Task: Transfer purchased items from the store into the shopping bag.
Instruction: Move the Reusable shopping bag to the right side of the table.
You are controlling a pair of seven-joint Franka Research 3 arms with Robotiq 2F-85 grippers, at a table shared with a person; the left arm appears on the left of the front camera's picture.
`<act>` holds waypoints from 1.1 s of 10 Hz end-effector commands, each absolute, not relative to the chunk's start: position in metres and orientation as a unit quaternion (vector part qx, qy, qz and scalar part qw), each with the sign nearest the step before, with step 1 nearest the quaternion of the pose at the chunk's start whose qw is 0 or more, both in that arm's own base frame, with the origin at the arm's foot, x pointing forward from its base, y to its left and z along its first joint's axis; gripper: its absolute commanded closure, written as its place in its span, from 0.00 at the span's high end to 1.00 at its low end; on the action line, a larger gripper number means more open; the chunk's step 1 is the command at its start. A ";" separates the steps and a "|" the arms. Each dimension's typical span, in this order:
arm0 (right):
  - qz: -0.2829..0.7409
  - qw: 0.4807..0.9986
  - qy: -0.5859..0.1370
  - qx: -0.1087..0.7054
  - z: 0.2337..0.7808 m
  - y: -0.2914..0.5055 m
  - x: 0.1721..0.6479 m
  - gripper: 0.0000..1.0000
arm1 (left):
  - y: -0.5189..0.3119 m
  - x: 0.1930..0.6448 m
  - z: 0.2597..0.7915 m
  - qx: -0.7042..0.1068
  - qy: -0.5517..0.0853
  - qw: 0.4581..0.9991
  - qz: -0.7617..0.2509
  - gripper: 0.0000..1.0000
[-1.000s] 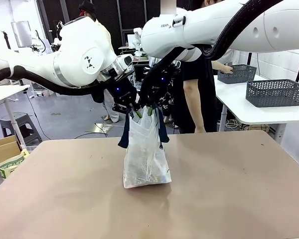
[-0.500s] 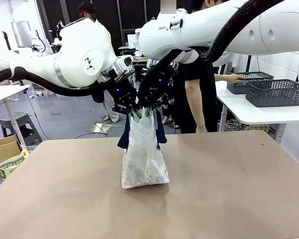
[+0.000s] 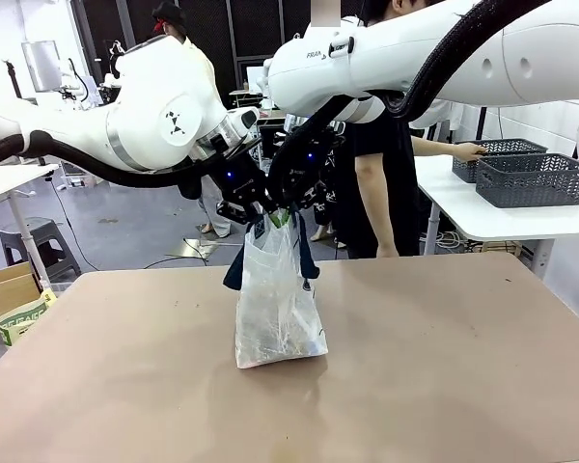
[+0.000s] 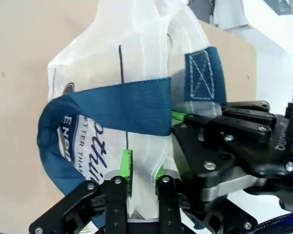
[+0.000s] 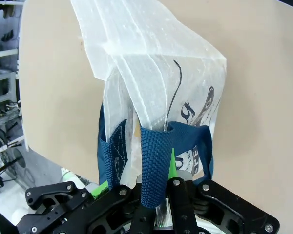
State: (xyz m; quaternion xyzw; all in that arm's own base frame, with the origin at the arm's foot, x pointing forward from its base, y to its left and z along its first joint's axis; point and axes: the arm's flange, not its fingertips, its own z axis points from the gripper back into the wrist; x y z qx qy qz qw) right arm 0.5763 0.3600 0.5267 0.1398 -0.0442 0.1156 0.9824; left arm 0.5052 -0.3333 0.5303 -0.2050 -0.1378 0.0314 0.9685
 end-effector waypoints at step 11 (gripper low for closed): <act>0.116 0.982 -0.044 0.140 0.527 0.360 0.576 0.00 | -0.322 0.487 0.530 -0.331 -0.128 0.933 -0.058 1.00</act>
